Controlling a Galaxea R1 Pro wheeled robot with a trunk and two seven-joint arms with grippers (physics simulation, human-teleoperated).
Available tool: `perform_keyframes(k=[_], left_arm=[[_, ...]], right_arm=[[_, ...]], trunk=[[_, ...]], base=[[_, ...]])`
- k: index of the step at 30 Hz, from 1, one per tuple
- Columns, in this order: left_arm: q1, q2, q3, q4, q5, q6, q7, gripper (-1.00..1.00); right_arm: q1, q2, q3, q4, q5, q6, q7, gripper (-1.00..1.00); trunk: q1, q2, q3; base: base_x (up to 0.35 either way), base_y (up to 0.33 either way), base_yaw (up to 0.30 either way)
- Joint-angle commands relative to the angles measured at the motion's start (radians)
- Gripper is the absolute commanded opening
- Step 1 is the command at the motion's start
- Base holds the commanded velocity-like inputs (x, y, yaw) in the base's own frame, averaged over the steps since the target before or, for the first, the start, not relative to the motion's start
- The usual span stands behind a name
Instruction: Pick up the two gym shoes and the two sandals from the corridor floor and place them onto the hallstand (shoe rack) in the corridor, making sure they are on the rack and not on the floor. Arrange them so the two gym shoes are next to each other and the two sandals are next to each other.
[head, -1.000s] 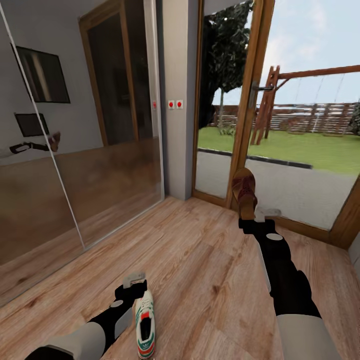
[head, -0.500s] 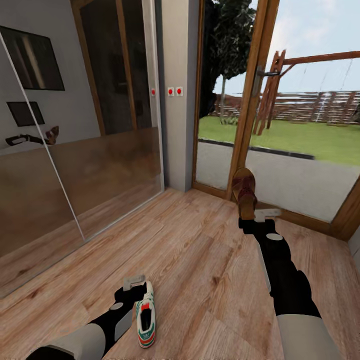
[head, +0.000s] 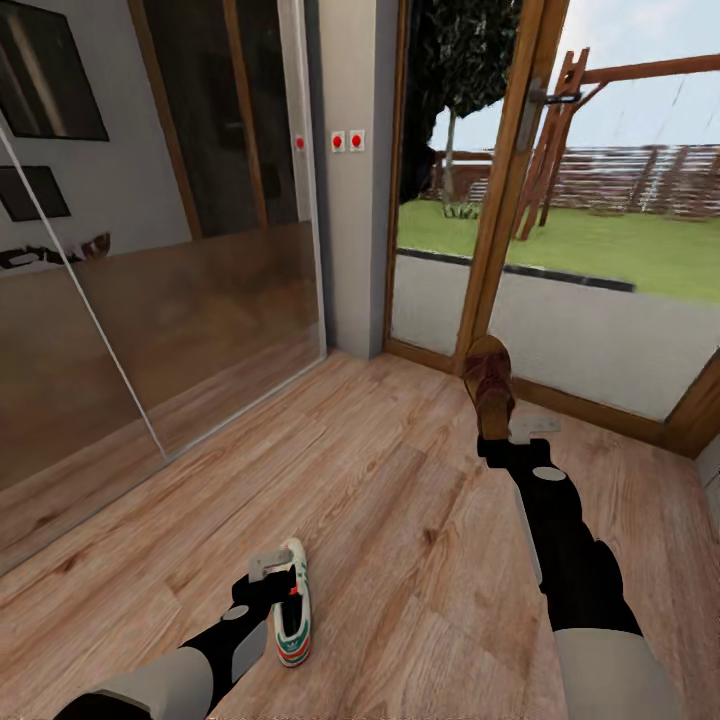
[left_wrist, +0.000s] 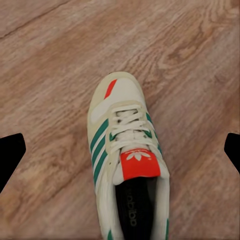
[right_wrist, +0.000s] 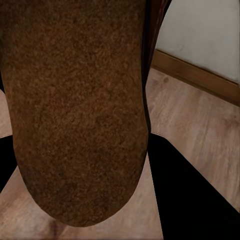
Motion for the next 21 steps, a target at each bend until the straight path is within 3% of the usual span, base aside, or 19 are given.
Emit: perform_keyframes(k=[1, 4, 21], left_arm=[[-0.001, 0.0, -0.009, 0.0, 0.006, -0.003, 0.004, 1.0], [-0.001, 0.0, -0.009, 0.0, 0.006, -0.003, 0.004, 1.0], [-0.001, -0.001, -0.008, 0.001, 0.006, -0.003, 0.004, 1.0]], right_arm=[[-0.001, 0.001, -0.001, -0.001, 0.002, 0.005, -0.001, -1.0], [-0.001, 0.001, -0.001, -0.001, 0.002, 0.005, -0.001, -1.0], [-0.001, 0.001, 0.0, -0.002, 0.002, 0.005, -0.001, -1.0]], trunk=[[0.0, -0.001, -0.007], [0.002, -0.001, -0.023], [0.002, -0.002, -0.045]], base=[[0.0, 0.0, -0.097], [0.0, 0.0, -0.107], [0.0, 0.0, -0.154]])
